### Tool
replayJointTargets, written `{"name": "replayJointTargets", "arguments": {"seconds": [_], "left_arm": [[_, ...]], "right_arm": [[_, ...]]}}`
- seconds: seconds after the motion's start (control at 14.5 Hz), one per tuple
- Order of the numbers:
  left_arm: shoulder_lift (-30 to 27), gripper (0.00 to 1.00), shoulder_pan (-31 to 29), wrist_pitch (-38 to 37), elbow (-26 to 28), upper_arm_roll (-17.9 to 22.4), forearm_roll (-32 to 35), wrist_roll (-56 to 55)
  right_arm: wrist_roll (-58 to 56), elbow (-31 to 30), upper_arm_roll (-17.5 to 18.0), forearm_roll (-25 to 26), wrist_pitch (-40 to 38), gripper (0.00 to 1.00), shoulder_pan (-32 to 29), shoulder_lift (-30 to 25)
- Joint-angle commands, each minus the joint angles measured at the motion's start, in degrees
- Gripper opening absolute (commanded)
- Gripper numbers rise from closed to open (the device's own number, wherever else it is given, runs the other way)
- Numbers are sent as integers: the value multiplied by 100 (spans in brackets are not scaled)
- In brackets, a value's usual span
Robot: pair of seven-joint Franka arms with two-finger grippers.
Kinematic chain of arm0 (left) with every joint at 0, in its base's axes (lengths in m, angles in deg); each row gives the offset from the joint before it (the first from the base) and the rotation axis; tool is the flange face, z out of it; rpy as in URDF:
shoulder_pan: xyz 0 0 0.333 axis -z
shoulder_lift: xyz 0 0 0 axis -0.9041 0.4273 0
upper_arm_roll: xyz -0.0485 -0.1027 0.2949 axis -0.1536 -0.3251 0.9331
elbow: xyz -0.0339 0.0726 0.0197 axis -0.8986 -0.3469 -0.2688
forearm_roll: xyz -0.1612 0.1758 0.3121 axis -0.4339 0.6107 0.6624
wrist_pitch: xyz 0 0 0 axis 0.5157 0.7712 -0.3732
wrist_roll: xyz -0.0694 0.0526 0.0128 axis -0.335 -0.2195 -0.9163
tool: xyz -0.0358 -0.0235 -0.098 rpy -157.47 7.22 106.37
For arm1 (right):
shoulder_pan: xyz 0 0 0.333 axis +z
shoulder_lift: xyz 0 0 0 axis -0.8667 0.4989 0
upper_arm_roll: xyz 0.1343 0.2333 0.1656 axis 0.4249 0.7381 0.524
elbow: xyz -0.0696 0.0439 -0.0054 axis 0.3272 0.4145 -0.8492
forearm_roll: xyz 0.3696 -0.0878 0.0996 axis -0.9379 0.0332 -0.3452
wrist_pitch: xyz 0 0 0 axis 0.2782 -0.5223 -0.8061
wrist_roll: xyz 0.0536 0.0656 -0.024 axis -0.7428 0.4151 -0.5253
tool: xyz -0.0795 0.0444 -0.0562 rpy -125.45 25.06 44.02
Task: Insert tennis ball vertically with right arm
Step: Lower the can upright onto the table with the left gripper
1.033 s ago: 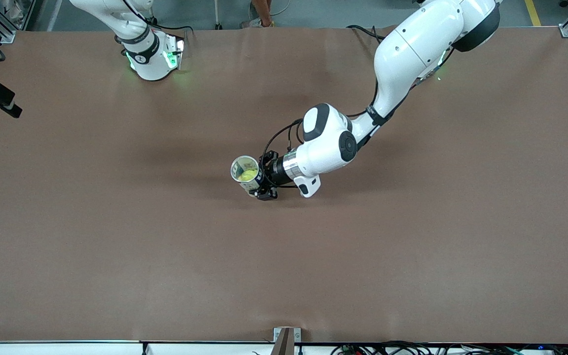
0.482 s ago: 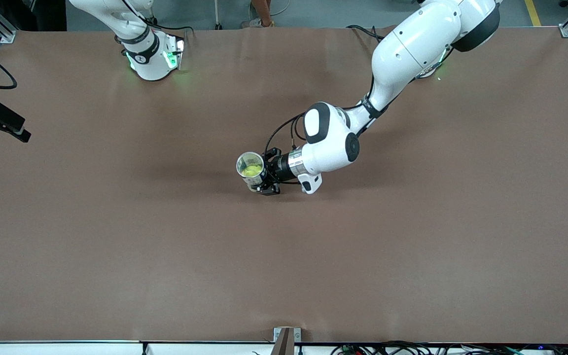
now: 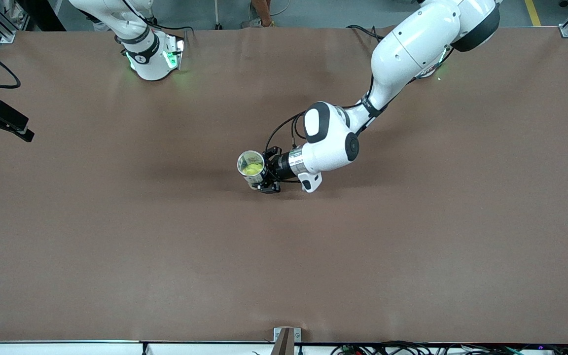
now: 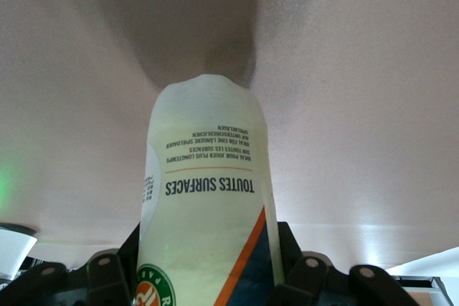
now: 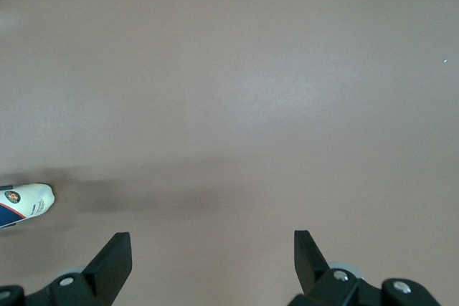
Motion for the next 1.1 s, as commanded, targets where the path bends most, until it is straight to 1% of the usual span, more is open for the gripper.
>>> {"name": "replayJointTargets", "arguments": {"seconds": [0.0,0.21,0.83,0.9,0.96,1.03], "left_arm": [[-28,72,-27,191,63,-100,-410,427],[-19,72,26,236,63,-100,-657,649],[122,74,236,464,63,-56,-640,710],[131,77,254,473,55,-47,-640,710],[122,96,246,473,54,-47,-631,719],[113,100,246,473,54,-47,-631,719]], "right_arm": [[-45,-16,4,91,-33,100,5,-11],[-45,-16,4,91,-33,100,5,-11],[-45,-16,4,91,-7,100,14,-11],[-45,-16,4,91,-7,100,14,-11],[-45,-16,4,91,-15,100,5,-11],[-45,-16,4,82,-16,100,5,-11]]}}
